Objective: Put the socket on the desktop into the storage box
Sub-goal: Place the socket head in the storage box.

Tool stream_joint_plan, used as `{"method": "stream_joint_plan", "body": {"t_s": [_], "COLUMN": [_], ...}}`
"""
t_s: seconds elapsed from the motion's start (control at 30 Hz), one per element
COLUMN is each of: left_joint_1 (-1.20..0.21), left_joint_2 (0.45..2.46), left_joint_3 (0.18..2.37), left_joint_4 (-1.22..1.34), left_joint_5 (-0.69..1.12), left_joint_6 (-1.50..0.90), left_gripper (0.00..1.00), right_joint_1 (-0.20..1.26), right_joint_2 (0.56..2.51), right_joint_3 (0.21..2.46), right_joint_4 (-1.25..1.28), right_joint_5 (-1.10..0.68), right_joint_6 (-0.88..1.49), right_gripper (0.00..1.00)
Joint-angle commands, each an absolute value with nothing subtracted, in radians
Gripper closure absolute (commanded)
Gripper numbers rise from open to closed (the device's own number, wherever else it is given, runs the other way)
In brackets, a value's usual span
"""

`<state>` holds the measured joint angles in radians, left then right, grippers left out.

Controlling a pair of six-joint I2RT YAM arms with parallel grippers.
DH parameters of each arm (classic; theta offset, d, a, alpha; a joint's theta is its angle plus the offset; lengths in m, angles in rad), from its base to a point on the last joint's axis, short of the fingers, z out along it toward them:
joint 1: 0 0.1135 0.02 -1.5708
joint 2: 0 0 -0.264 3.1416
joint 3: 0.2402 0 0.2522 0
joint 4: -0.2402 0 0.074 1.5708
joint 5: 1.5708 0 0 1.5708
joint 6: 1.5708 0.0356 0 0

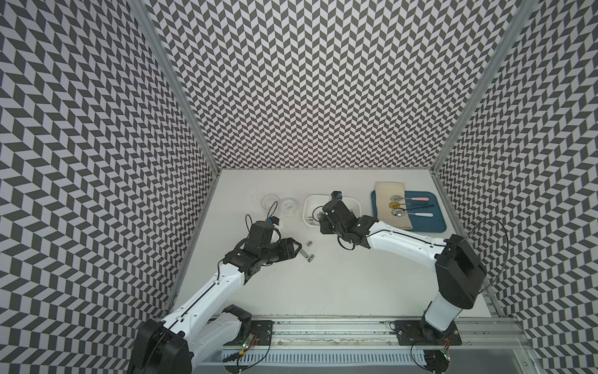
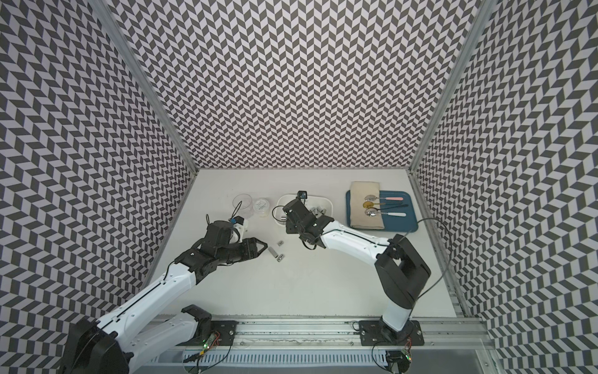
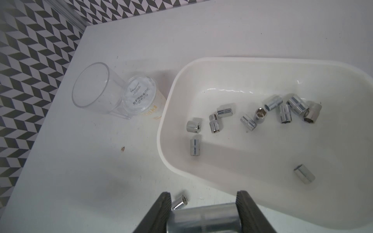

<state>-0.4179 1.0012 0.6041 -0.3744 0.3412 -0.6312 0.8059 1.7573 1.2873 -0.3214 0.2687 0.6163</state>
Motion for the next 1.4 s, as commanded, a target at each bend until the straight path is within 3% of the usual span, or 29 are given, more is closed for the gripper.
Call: {"method": "stream_joint_plan", "body": {"t_s": [0.0,0.7,0.9,1.37], "left_joint_1": [-0.410,-0.406,-0.406,-0.406], "left_joint_2": [1.002,0.999,1.001,1.000], "left_joint_3": [0.638,0.609,0.604,0.600], "left_joint_4": [-0.351,-0.337,-0.334,-0.339], "left_joint_5": [0.318,0.324,0.327,0.318], "left_joint_6": [-0.643,-0.665,-0.666,-0.666], "left_gripper": [0.42,0.42,0.42,0.42], "right_joint_1": [0.770,0.647,0.643,0.646], "right_joint_2": [1.832,2.211,2.214,2.092], "right_joint_3": [1.353,1.731,1.738,1.650], "right_joint_4": [-0.309,-0.380,-0.382,-0.345], "right_joint_5": [0.234,0.095,0.085,0.069], "right_joint_6": [0.573,0.539,0.533,0.517], "right_gripper": [0.60,0.57,0.44,0.40]}}
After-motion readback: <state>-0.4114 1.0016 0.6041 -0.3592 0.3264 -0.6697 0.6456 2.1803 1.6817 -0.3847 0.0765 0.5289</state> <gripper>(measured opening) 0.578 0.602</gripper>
